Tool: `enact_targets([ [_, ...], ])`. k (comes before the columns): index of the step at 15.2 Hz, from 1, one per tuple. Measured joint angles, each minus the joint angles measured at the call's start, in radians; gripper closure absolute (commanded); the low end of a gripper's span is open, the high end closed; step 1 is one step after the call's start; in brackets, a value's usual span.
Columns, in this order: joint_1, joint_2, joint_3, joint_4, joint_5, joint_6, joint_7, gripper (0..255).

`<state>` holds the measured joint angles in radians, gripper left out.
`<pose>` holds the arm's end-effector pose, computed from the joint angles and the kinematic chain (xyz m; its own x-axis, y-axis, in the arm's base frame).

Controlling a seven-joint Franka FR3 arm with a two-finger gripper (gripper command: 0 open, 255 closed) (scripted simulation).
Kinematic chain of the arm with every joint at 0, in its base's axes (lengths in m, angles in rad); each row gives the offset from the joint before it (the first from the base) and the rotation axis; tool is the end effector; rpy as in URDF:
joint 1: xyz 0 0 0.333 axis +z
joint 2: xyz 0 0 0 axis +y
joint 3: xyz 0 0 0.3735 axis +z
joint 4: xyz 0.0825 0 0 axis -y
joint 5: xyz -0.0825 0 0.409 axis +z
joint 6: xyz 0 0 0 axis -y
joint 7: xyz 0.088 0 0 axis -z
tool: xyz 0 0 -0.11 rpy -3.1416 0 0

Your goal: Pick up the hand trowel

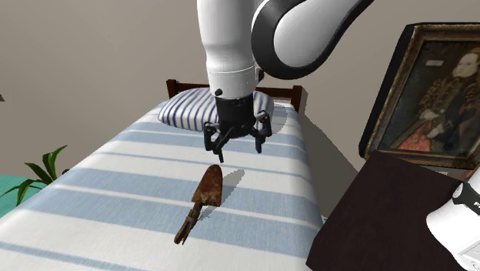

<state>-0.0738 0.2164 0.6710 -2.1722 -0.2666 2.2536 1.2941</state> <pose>0.4834 0.3095 0.3431 0.8653 -0.5001 0.0337 -0.5009 -0.8603 0.0947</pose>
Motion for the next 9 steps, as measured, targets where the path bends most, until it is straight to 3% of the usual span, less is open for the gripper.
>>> enact_targets([
  [5, 0.117, 0.247, -0.081, 0.192, -0.155, -0.029, 0.182, 0],
  [9, 0.208, 0.419, -0.148, 0.349, -0.219, -0.055, 0.276, 0],
])
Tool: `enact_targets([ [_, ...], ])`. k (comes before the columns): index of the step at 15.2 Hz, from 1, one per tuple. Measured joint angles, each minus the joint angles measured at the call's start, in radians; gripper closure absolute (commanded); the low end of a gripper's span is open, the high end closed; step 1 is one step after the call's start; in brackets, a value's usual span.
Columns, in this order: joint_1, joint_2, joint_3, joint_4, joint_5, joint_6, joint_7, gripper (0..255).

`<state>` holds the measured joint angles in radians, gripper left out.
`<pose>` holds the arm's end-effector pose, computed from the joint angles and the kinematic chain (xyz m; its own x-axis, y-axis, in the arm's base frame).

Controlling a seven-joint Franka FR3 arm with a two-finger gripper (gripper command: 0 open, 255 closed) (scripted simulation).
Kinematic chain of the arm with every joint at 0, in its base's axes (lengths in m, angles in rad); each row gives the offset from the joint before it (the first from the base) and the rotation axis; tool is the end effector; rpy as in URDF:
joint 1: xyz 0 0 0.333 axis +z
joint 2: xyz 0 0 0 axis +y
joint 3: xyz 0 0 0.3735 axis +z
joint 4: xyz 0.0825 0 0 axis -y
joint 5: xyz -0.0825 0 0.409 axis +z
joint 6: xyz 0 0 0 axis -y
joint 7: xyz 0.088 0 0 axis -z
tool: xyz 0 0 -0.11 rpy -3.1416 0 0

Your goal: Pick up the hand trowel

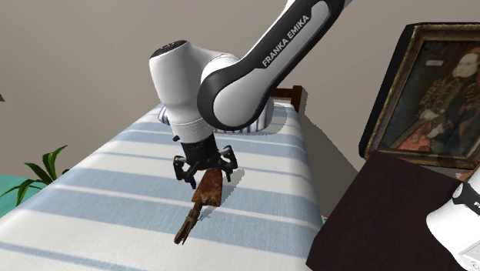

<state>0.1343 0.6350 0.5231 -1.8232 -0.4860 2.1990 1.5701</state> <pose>0.5653 0.3749 0.2378 0.7941 -0.6063 0.0421 -0.6053 -0.7826 0.1455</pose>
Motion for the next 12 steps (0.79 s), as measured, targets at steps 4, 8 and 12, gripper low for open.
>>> enact_targets([
  [4, 0.08, 0.167, -0.056, 0.184, -0.028, -0.04, 0.056, 0],
  [8, 0.151, 0.338, -0.103, 0.392, -0.036, -0.088, 0.086, 0],
  [12, 0.169, 0.399, -0.12, 0.447, -0.043, -0.082, 0.092, 0],
])
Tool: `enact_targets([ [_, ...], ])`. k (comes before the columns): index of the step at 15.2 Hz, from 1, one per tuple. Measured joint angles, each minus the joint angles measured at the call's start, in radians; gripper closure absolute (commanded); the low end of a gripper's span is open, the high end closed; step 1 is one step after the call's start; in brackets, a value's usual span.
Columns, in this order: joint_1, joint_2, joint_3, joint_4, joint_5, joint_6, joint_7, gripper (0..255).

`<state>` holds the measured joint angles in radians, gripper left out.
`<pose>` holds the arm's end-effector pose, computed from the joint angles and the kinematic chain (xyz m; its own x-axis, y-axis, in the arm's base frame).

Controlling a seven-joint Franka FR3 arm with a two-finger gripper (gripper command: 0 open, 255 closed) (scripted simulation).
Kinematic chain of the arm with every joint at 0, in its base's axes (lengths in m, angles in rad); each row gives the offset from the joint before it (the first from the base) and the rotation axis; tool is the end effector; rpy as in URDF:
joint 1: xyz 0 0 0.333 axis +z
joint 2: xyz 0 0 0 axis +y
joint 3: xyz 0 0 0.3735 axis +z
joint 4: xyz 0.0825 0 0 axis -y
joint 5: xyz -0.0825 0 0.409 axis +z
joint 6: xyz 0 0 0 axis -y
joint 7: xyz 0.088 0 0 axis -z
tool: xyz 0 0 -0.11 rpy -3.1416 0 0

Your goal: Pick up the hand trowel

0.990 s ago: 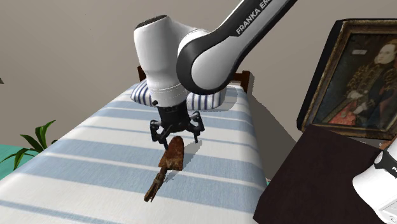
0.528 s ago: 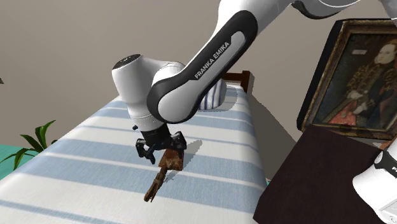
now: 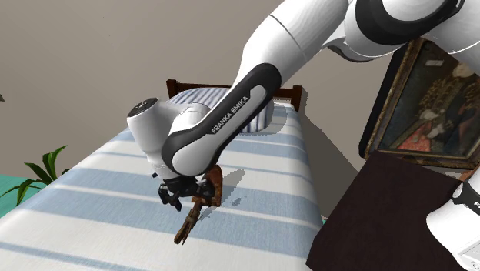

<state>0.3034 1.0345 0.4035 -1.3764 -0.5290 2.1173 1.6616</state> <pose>0.6370 0.4252 0.1106 0.7167 -0.6951 0.0563 -0.6910 -0.6969 0.1921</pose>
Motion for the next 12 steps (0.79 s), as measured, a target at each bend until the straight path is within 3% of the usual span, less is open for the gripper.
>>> enact_targets([
  [4, 0.008, 0.043, -0.012, 0.024, -0.009, 0.02, 0.001, 0],
  [5, 0.009, 0.047, -0.013, 0.027, -0.009, 0.022, 0.002, 255],
  [12, 0.01, 0.05, -0.014, 0.031, -0.01, 0.022, 0.003, 255],
])
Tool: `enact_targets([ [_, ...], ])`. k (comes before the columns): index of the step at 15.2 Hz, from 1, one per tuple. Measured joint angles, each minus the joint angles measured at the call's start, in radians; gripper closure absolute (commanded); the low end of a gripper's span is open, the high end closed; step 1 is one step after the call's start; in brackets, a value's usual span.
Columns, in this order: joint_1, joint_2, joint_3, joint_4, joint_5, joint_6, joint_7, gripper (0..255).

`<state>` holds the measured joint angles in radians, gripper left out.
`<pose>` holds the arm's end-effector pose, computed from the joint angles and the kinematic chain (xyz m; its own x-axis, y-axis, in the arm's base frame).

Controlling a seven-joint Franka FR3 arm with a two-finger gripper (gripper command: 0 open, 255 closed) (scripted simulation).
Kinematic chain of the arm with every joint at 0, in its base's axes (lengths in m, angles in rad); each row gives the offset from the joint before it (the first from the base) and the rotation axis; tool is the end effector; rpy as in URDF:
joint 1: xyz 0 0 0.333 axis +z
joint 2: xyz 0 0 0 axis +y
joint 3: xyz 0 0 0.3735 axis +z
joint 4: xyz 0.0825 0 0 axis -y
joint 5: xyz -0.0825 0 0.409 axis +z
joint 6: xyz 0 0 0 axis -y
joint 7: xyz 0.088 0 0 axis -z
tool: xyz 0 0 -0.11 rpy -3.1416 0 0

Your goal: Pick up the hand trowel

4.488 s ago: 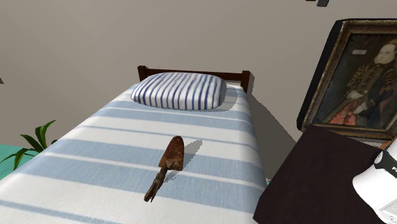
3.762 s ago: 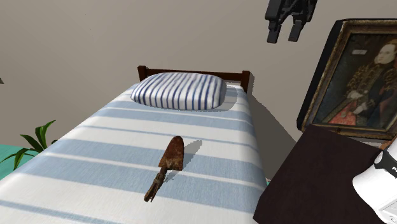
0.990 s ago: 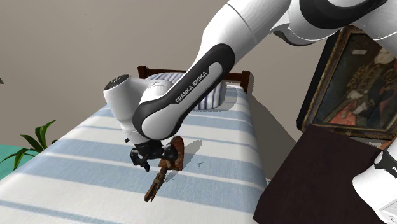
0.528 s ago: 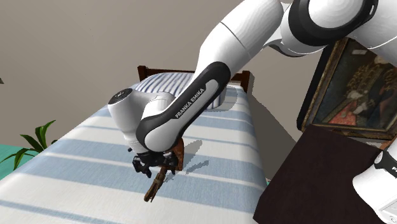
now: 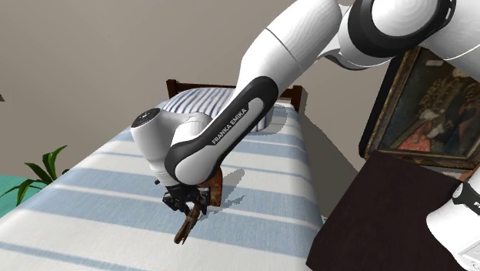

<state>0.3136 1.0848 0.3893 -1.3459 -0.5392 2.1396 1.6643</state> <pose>0.6391 0.4246 0.0840 0.7154 -0.6963 0.0577 -0.6924 -0.6955 0.1920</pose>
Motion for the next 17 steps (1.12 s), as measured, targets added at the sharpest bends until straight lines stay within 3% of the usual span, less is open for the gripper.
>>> enact_targets([
  [17, -0.03, -0.135, 0.038, -0.069, 0.032, -0.07, -0.011, 255],
])
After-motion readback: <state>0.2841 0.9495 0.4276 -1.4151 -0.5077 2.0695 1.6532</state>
